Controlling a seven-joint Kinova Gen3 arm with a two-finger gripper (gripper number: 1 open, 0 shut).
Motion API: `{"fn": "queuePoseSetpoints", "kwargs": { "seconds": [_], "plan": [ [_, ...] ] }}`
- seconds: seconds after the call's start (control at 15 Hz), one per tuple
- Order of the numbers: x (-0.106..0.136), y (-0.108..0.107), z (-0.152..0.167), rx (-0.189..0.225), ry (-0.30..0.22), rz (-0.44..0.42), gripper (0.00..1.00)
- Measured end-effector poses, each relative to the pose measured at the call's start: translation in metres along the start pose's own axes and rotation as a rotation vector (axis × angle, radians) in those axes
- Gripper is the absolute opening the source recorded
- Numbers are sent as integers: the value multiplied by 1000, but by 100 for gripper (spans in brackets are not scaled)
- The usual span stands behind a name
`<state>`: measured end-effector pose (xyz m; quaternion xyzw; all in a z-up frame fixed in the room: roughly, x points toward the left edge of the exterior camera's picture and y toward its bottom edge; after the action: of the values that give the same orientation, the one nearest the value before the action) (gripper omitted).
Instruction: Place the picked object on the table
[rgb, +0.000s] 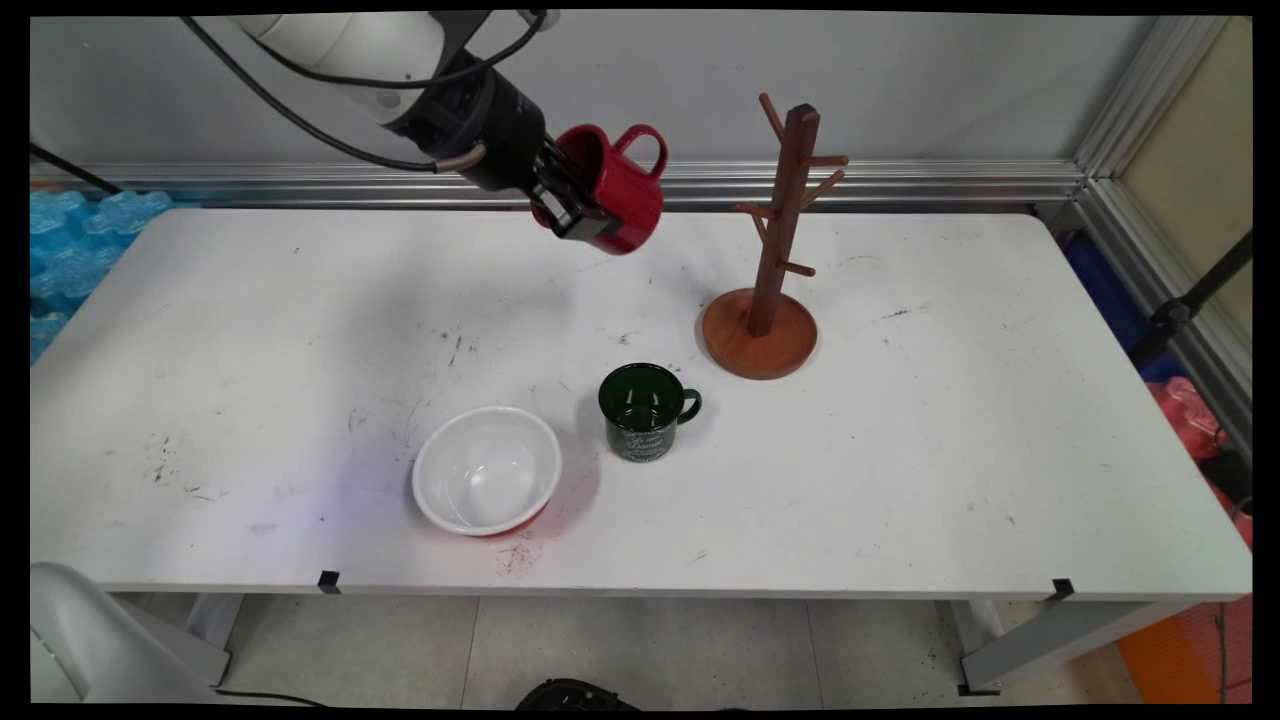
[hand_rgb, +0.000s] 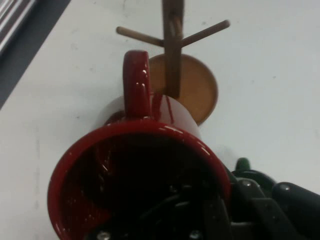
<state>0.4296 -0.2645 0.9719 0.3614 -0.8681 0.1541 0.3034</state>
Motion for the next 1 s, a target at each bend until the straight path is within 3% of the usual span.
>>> {"fn": "queuePoseSetpoints", "kwargs": {
  "seconds": [0.53, 1.0],
  "plan": [
    [7, -23, 29, 48, -78, 20, 0],
    [3, -26, 69, 64, -177, 6, 0]
  ]
}}
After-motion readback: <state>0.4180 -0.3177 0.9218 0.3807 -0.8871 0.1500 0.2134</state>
